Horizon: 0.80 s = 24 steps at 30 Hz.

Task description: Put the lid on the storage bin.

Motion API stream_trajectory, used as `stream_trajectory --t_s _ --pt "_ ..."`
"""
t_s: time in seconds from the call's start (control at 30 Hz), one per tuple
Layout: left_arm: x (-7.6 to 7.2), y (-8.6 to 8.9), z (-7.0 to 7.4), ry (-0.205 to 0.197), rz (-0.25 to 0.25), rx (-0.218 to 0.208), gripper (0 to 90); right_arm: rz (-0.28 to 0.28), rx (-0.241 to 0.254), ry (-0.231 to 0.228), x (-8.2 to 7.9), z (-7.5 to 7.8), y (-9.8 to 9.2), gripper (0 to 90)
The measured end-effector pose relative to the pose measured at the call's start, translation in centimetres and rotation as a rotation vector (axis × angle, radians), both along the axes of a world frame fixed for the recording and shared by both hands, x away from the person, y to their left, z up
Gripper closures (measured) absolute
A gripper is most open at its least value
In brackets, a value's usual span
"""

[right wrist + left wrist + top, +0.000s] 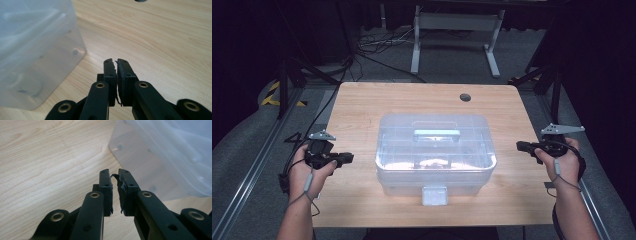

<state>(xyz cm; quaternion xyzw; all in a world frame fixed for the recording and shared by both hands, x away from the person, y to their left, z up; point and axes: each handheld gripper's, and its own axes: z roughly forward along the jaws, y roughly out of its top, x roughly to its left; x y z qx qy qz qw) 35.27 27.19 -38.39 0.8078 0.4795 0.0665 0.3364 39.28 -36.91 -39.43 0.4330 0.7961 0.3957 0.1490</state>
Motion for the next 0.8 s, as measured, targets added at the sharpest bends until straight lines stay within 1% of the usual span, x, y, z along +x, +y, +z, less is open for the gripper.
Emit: stream_trajectory --t_s 0.03,0.13,0.2,0.27,0.3,0.4,0.5,0.53,0.57,0.6,0.63,0.7,0.8 --pt "0.3 0.0 -0.3 0.001 0.009 0.008 81.5 -0.003 -0.001 -0.001 0.1 -0.3 -0.1 86.5" --pt "1.0 0.1 -1.2 0.014 0.013 -0.007 81.1 -0.018 -0.007 0.009 0.6 -1.4 -0.6 86.5" --pt "1.5 0.1 -1.8 0.014 0.009 -0.014 80.2 -0.024 -0.005 0.015 0.8 -2.0 -0.8 86.5" --pt "1.8 0.1 -2.3 0.012 0.008 -0.027 79.6 -0.029 -0.007 0.010 1.0 -2.7 -1.0 86.3" --pt "1.8 0.1 -2.3 0.012 0.008 -0.027 79.6 -0.029 -0.007 0.010 1.0 -2.7 -1.0 86.3" --pt "2.3 0.0 -3.0 0.005 0.018 -0.023 79.2 -0.039 -0.004 0.020 1.4 -3.7 -1.0 85.7" --pt "2.7 -0.3 -3.8 0.006 0.027 -0.014 79.2 -0.044 -0.005 0.020 1.7 -4.7 -1.0 85.0" --pt "2.9 -0.3 -4.1 0.004 0.023 -0.003 78.9 -0.045 -0.008 0.021 1.9 -5.0 -1.1 84.8" --pt "2.9 -0.4 -4.4 0.003 0.032 0.012 78.4 -0.046 -0.009 0.020 2.0 -5.3 -1.1 84.8" --pt "3.0 -0.5 -4.7 -0.005 0.038 0.036 77.7 -0.052 -0.010 0.021 2.1 -5.6 -1.1 84.6" --pt "3.1 -0.6 -4.9 -0.008 0.043 0.045 77.4 -0.054 -0.009 0.018 2.2 -5.9 -1.1 84.1" --pt "3.2 -0.6 -5.3 -0.003 0.033 0.035 77.6 -0.062 -0.008 0.012 2.3 -6.4 -1.1 82.4" --pt "3.3 -0.8 -5.7 -0.016 0.038 0.042 77.6 -0.076 -0.014 0.000 2.5 -7.3 -1.0 79.9"
